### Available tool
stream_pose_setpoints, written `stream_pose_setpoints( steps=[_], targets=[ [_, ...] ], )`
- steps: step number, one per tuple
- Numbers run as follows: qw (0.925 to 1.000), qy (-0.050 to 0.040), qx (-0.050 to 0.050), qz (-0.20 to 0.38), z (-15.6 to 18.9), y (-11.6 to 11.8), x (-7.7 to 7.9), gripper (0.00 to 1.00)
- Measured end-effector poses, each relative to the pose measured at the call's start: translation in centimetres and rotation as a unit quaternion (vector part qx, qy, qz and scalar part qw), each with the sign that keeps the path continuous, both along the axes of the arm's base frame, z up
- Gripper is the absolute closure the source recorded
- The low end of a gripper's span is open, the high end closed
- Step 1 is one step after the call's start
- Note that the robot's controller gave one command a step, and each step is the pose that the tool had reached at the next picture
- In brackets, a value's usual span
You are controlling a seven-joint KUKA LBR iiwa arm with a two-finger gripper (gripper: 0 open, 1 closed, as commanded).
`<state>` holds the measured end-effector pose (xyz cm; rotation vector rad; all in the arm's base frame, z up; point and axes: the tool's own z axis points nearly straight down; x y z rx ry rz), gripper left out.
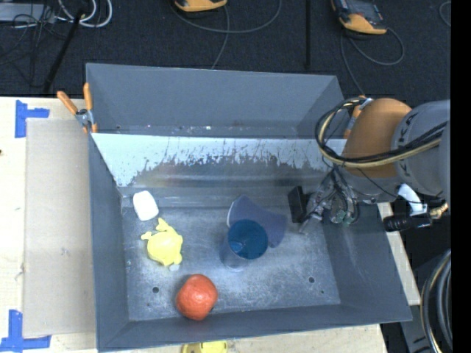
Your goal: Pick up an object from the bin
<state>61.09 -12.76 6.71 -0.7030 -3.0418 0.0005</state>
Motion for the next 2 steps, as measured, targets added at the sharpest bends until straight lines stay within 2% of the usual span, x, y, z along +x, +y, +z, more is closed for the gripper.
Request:
stream_pose_setpoints(
  steps=[2],
  targets=[
    [1.0000,-0.0075,-0.002,0.000,2.5,-0.1,0.2,1.00]
  ],
)
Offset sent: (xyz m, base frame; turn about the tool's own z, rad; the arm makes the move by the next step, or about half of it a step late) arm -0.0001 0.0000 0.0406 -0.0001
